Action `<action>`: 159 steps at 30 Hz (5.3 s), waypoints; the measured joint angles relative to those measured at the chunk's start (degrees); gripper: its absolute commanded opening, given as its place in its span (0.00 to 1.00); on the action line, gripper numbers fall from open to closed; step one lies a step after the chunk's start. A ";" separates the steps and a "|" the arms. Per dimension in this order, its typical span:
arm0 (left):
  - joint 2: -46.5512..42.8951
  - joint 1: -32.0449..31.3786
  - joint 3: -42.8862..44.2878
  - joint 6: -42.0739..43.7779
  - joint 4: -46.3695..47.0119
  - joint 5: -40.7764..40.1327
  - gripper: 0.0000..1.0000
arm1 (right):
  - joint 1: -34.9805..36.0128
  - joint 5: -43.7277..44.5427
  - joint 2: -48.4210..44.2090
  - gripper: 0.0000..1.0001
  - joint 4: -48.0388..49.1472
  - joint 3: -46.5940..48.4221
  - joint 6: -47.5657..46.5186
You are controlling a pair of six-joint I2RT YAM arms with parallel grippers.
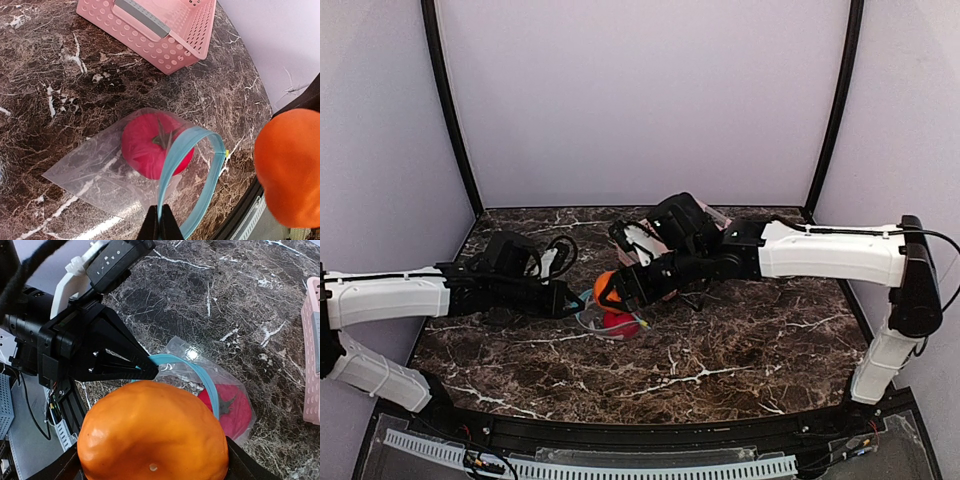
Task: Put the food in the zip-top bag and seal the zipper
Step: Place the fake fruit in the zipper food storage bag, then pass from the left arm to the right, then adjust the fake fruit in the zipper food storage bag.
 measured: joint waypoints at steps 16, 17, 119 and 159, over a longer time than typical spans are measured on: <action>-0.28 0.00 -2.58 -0.26 1.01 0.02 0.01 | 2.82 5.38 12.44 0.75 -2.43 8.37 5.88; -0.28 0.00 -2.58 -0.26 1.07 0.02 0.01 | 2.93 6.08 13.27 0.75 -3.08 9.20 6.27; -4.13 0.09 -2.99 -2.05 -0.35 -5.73 0.79 | 4.85 17.49 12.17 0.00 -16.61 9.29 10.47; -2.51 0.09 -11.50 -6.10 5.60 -11.04 0.99 | 6.32 12.35 12.17 0.00 -17.49 11.93 12.15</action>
